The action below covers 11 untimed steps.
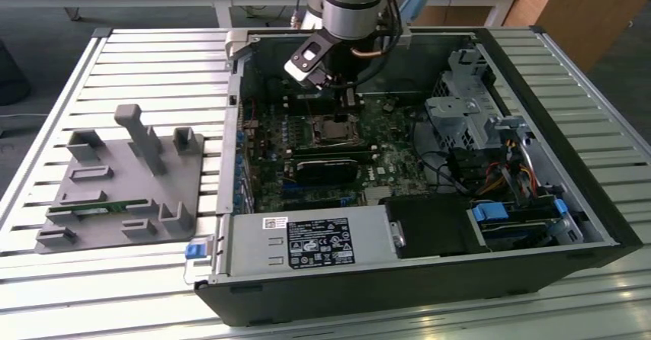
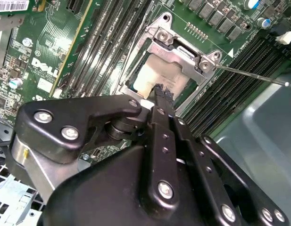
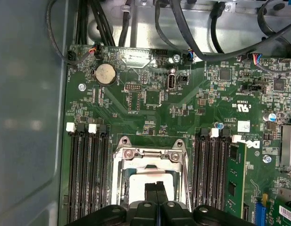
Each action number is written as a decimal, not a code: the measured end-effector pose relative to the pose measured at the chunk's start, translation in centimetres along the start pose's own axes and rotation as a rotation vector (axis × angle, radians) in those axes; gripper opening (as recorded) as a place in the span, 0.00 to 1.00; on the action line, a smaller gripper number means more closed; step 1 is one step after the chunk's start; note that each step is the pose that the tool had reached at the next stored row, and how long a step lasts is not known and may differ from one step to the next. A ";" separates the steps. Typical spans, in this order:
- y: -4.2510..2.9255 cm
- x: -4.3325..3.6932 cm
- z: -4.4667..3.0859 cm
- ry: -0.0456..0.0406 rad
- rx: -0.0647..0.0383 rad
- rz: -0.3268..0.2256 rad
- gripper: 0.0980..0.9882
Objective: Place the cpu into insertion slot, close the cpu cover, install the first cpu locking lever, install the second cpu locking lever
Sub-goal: 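Close the cpu cover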
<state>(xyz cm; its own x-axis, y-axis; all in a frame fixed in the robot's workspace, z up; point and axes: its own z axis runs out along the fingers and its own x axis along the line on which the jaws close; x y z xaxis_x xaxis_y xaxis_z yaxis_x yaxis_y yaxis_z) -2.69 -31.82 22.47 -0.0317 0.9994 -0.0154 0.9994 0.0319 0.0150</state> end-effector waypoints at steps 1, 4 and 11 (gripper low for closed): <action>0.00 0.00 0.00 0.0000 0.000 0.000 0.01; -0.01 0.00 0.00 0.0000 0.000 0.000 0.01; -0.18 0.00 0.02 0.0000 0.000 0.000 0.01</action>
<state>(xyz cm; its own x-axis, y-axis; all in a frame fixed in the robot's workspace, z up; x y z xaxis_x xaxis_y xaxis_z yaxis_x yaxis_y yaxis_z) -2.86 -31.82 22.45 -0.0317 0.9994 -0.0153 0.9994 0.0319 0.0150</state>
